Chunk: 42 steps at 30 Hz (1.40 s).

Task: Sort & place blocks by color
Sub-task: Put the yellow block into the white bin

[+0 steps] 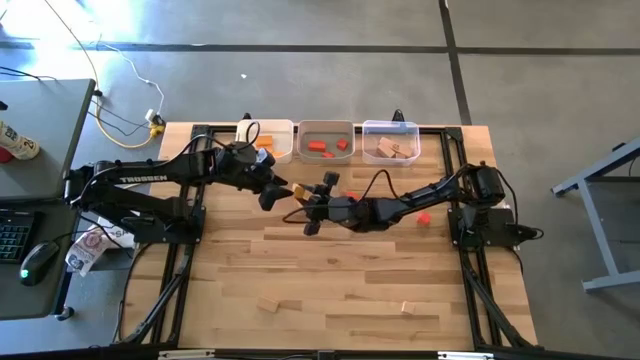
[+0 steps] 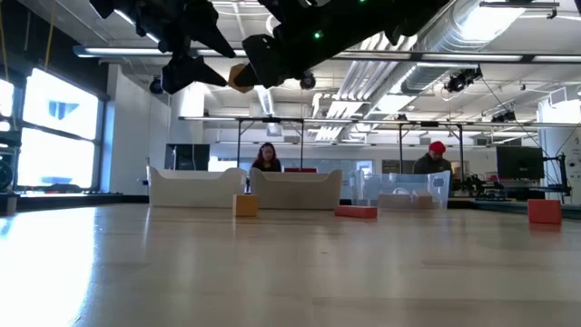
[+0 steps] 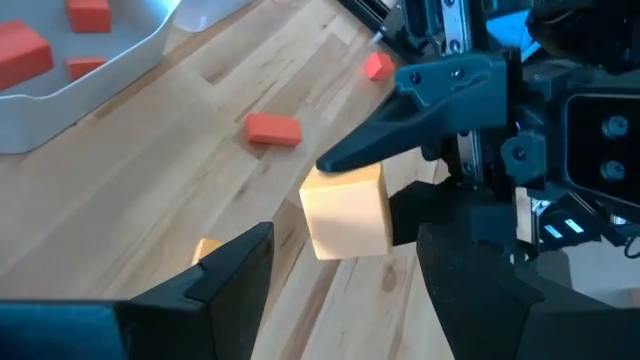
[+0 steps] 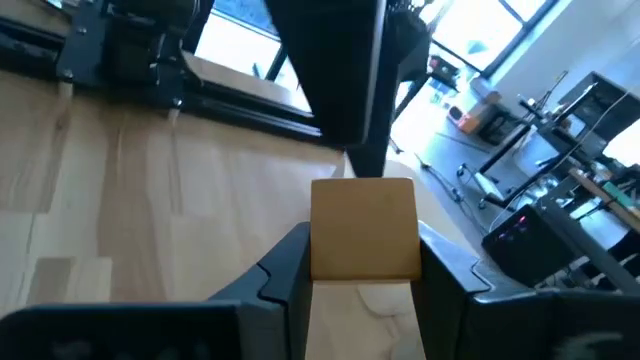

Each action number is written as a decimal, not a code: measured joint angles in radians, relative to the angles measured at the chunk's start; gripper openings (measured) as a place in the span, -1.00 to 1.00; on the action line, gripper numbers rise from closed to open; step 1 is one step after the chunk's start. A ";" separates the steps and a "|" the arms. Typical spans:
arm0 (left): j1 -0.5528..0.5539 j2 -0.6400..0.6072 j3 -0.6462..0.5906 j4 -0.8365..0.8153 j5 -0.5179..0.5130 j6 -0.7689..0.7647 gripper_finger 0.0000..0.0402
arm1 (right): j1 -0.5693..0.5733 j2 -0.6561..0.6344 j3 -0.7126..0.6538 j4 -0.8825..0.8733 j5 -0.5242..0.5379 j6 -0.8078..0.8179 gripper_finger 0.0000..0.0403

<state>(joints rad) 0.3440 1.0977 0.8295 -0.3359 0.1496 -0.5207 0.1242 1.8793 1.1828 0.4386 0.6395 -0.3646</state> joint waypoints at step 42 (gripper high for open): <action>-0.004 0.019 0.000 0.094 0.023 0.087 -0.44 | -0.001 0.000 0.082 -0.032 -0.025 -0.150 -0.43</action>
<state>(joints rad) 0.3404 1.1168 0.8295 -0.2417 0.1726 -0.4334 0.1230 1.8797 1.2648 0.4064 0.6140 -0.5144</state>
